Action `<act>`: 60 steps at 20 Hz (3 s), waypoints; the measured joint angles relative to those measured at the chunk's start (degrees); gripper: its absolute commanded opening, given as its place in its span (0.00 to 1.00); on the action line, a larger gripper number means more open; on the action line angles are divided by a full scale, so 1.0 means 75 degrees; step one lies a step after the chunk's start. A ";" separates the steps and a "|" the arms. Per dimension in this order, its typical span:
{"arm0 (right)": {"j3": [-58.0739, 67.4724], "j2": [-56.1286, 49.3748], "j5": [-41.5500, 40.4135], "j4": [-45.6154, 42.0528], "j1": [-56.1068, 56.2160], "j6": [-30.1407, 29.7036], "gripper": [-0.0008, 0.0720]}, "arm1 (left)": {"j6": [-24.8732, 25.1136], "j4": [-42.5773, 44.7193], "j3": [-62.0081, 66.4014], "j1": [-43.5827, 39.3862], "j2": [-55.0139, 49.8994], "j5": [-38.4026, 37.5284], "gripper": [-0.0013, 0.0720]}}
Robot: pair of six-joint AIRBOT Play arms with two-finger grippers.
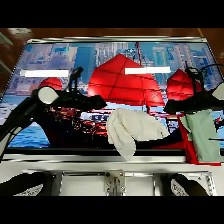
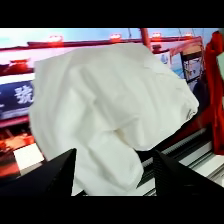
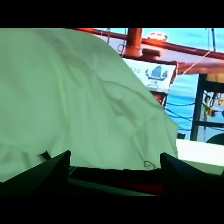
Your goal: Fold the shirts.
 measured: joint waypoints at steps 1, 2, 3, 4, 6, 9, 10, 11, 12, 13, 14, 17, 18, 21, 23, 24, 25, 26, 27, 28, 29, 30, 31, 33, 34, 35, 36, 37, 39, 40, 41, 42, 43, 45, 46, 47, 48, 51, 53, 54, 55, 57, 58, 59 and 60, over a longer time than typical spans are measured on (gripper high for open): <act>-0.0067 -0.0102 -0.0044 0.0099 -0.0356 -0.0052 0.95 | 0.0017 0.0029 -0.0163 0.0323 0.0082 -0.0417 0.86; -0.0125 -0.0236 -0.0099 0.0204 -0.0743 -0.0073 0.95 | 0.0047 0.0041 -0.0373 0.0536 0.0178 -0.0723 0.86; -0.0184 -0.0408 -0.0099 0.0303 -0.1148 -0.0114 0.95 | 0.0070 -0.0012 -0.0682 0.0659 0.0277 -0.0997 0.86; -0.0236 -0.0618 -0.0090 0.0440 -0.1547 -0.0128 0.95 | 0.0093 -0.0044 -0.1046 0.0676 0.0356 -0.1215 0.86; -0.0321 -0.1099 0.0119 0.0624 -0.2267 -0.0192 0.95 | 0.0119 -0.0323 -0.1877 0.0449 0.0452 -0.1209 0.86; -0.0370 -0.1635 0.0245 0.0781 -0.2827 -0.0344 0.95 | 0.0134 -0.1189 -0.2973 -0.0440 0.0388 -0.0210 0.86; -0.0379 -0.1786 0.0286 0.0807 -0.2917 -0.0399 0.95 | 0.0146 -0.1533 -0.3206 -0.0819 0.0274 0.0219 0.86; -0.0385 -0.1923 0.0286 0.0842 -0.2993 -0.0449 0.95 | 0.0154 -0.1862 -0.3348 -0.1177 0.0125 0.0624 0.86; -0.0391 -0.2043 0.0312 0.0854 -0.3042 -0.0472 0.95 | 0.0189 -0.2197 -0.3445 -0.1510 -0.0061 0.0979 0.86; -0.0393 -0.2168 0.0367 0.0857 -0.3077 -0.0510 0.95 | 0.0283 -0.2567 -0.3509 -0.1827 -0.0286 0.1314 0.86; -0.0396 -0.2294 0.0446 0.0871 -0.3101 -0.0548 0.95 | 0.0458 -0.3008 -0.3529 -0.2113 -0.0522 0.1591 0.86; -0.0399 -0.2608 0.0653 0.0892 -0.3147 -0.0723 0.95 | 0.1157 -0.4266 -0.3433 -0.2667 -0.1142 0.2159 0.86; -0.0399 -0.2702 0.0676 0.0895 -0.3153 -0.0761 0.95 | 0.1355 -0.4599 -0.3351 -0.2786 -0.1338 0.2288 0.85; -0.0399 -0.2981 0.0787 0.0959 -0.3136 -0.0825 0.95 | 0.1684 -0.5176 -0.3063 -0.2973 -0.1801 0.2489 0.40; -0.0399 -0.3212 0.0825 0.0985 -0.2940 -0.0857 0.95 | 0.1795 -0.5388 -0.2897 -0.3031 -0.1985 0.2617 0.17; -0.0396 -0.3360 0.0819 0.0994 -0.2780 -0.0868 0.95 | 0.1848 -0.5455 -0.2838 -0.3040 -0.2043 0.2675 0.06; -0.0399 -0.3523 0.0787 0.0985 -0.2597 -0.0874 0.95 | 0.1912 -0.5496 -0.2798 -0.3037 -0.2072 0.2699 0.06; -0.0396 -0.3672 0.0740 0.1000 -0.2413 -0.0898 0.95 | 0.2002 -0.5525 -0.2771 -0.3010 -0.2075 0.2702 0.06; -0.0399 -0.3844 0.0714 0.1003 -0.2200 -0.0895 0.95 | 0.2081 -0.5528 -0.2748 -0.2973 -0.2057 0.2699 0.06; -0.0396 -0.4007 0.0682 0.1005 -0.1982 -0.0892 0.95 | 0.2151 -0.5470 -0.2736 -0.2908 -0.1993 0.2672 0.06; -0.0399 -0.4144 0.0682 0.1003 -0.1775 -0.0883 0.88 | 0.2174 -0.5348 -0.2725 -0.2833 -0.1903 0.2640 0.06; -0.0399 -0.4269 0.0664 0.1005 -0.1539 -0.0866 0.55 | 0.2165 -0.5129 -0.2716 -0.2719 -0.1775 0.2565 0.06; -0.0399 -0.4351 0.0632 0.1005 -0.1326 -0.0866 0.19 | 0.2066 -0.4855 -0.2710 -0.2588 -0.1623 0.2483 0.06; -0.0350 -0.4421 0.0618 0.1014 -0.0976 -0.0871 0.10 | 0.1705 -0.4039 -0.2702 -0.2238 -0.1207 0.2241 0.06; -0.0280 -0.4392 0.0621 0.1026 -0.0863 -0.0909 0.10 | 0.1443 -0.3456 -0.2690 -0.2014 -0.0906 0.2057 0.06; -0.0154 -0.4287 0.0644 0.1075 -0.0761 -0.0953 0.10 | 0.1157 -0.2836 -0.2640 -0.1778 -0.0589 0.1827 0.06; 0.0032 -0.4095 0.0688 0.1186 -0.0691 -0.0997 0.10 | 0.0816 -0.2095 -0.2524 -0.1495 -0.0204 0.1553 0.06; 0.0265 -0.3850 0.0691 0.1271 -0.0635 -0.1043 0.10 | 0.0504 -0.1349 -0.2326 -0.1212 0.0181 0.1224 0.06; 0.0959 -0.3144 0.0699 0.1539 -0.0586 -0.1131 0.10 | -0.0020 0.0227 -0.1620 -0.0615 0.1000 0.0364 0.06; 0.1381 -0.2725 0.0682 0.1693 -0.0568 -0.1177 0.10 | -0.0192 0.0994 -0.1107 -0.0326 0.1425 -0.0096 0.06; 0.1874 -0.2229 0.0632 0.1853 -0.0554 -0.1204 0.10 | -0.0326 0.1705 -0.0504 -0.0061 0.1833 -0.0539 0.06; 0.2337 -0.1743 0.0490 0.1961 -0.0530 -0.1221 0.10 | -0.0420 0.2285 0.0117 0.0160 0.2194 -0.0863 0.06; 0.2815 -0.1183 0.0207 0.2011 -0.0525 -0.1230 0.10 | -0.0490 0.2774 0.0746 0.0341 0.2530 -0.1142 0.06; 0.3552 -0.0073 -0.0525 0.2060 -0.0525 -0.1148 0.10 | -0.0597 0.3564 0.2069 0.0644 0.3142 -0.1486 0.06; 0.3821 0.0478 -0.0909 0.2069 -0.0522 -0.1055 0.10 | -0.0632 0.3888 0.2702 0.0766 0.3416 -0.1603 0.06; 0.3998 0.0950 -0.1244 0.2081 -0.0522 -0.0970 0.10 | -0.0659 0.4170 0.3238 0.0848 0.3643 -0.1719 0.06; 0.4138 0.1419 -0.1521 0.2084 -0.0522 -0.0868 0.10 | -0.0682 0.4334 0.3660 0.0903 0.3838 -0.1789 0.06; 0.4354 0.2460 -0.1763 0.1807 -0.0519 -0.0522 0.10 | -0.0720 0.4689 0.4456 0.1000 0.4421 -0.1944 0.06; 0.4421 0.2906 -0.1655 0.1361 -0.0519 -0.0286 0.10 | -0.0737 0.4986 0.4663 0.1026 0.4637 -0.2285 0.06; 0.4438 0.3028 -0.1510 0.1128 -0.0519 -0.0184 0.10 | -0.0737 0.5138 0.4727 0.1040 0.4721 -0.2530 0.06; 0.4450 0.3077 -0.1311 0.0892 -0.0519 -0.0119 0.10 | -0.0737 0.5321 0.4741 0.1040 0.4768 -0.2818 0.06; 0.4473 0.2990 -0.0903 0.0554 -0.0519 -0.0029 0.10 | -0.0740 0.5668 0.4593 0.1046 0.4800 -0.3249 0.06; 0.4476 0.2827 -0.0615 0.0452 -0.0519 0.0029 0.10 | -0.0740 0.5826 0.4430 0.1052 0.4800 -0.3360 0.06; 0.4470 0.2591 -0.0239 0.0364 -0.0519 0.0096 0.10 | -0.0740 0.5992 0.4214 0.1052 0.4768 -0.3442 0.06; 0.4441 0.2279 0.0178 0.0300 -0.0516 0.0221 0.10 | -0.0740 0.6152 0.3928 0.1052 0.4695 -0.3526 0.06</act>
